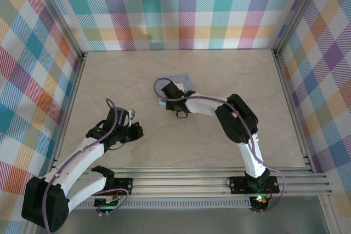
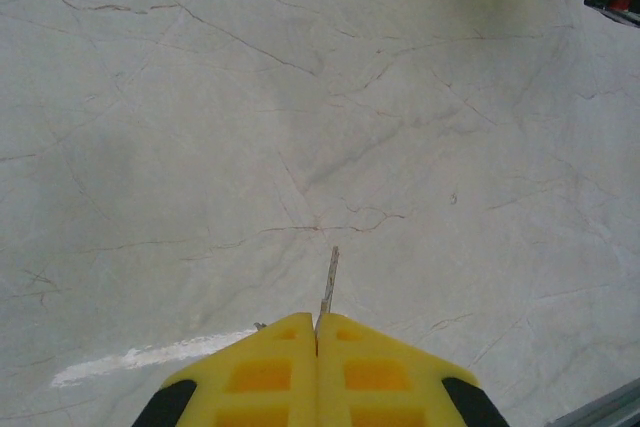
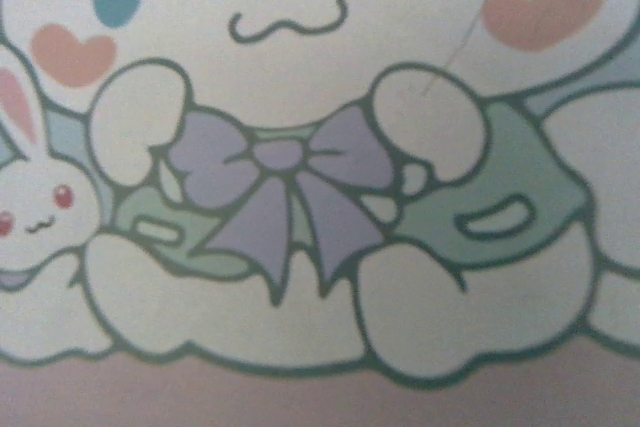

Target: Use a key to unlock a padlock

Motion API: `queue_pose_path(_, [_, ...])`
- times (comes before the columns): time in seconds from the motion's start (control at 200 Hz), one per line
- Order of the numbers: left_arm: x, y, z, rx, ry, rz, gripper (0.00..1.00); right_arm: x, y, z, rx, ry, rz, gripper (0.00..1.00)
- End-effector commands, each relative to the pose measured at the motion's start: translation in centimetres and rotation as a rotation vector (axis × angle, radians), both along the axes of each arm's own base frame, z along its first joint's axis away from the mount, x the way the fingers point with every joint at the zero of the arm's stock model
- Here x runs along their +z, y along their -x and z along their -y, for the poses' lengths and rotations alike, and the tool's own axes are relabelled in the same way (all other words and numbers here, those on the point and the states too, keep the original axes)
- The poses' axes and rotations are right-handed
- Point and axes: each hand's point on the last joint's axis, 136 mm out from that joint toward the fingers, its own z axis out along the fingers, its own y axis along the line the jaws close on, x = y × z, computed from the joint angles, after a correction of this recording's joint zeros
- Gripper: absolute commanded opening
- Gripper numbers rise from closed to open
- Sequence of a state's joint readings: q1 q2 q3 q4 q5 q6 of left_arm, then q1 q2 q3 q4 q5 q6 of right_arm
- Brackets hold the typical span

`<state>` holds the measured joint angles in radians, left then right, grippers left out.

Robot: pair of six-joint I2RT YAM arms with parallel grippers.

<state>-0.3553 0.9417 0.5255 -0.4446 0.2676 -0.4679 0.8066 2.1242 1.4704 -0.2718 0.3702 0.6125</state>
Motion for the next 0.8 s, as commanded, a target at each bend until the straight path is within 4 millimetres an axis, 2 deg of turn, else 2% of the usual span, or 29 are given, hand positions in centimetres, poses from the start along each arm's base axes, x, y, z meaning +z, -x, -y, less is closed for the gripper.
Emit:
queue_pose_path(0.0, [-0.5,0.4,-0.6,0.029,-0.002,-0.019,0.0,-0.4,-0.8,-0.4,0.004,0.027,0.025,0.49])
queue_pose_path(0.125, [-0.5,0.6,-0.7,0.033,-0.003,-0.02,0.0,-0.5,-1.2,-0.5,0.012,0.046,0.03,0.47])
queue_pose_path(0.345, [-0.4,0.9,-1.0,0.047,-0.001,-0.015,0.0,-0.1,-1.4,-0.5,0.035,0.064,0.045,0.29])
queue_pose_path(0.495, [-0.3,0.9,-1.0,0.047,0.006,0.002,0.0,0.7,-0.8,-0.1,0.069,0.074,0.046,0.21])
queue_pose_path(0.795, [1.5,-0.1,1.0,-0.022,0.118,0.112,0.0,2.3,0.8,-0.5,0.165,0.037,-0.009,0.08])
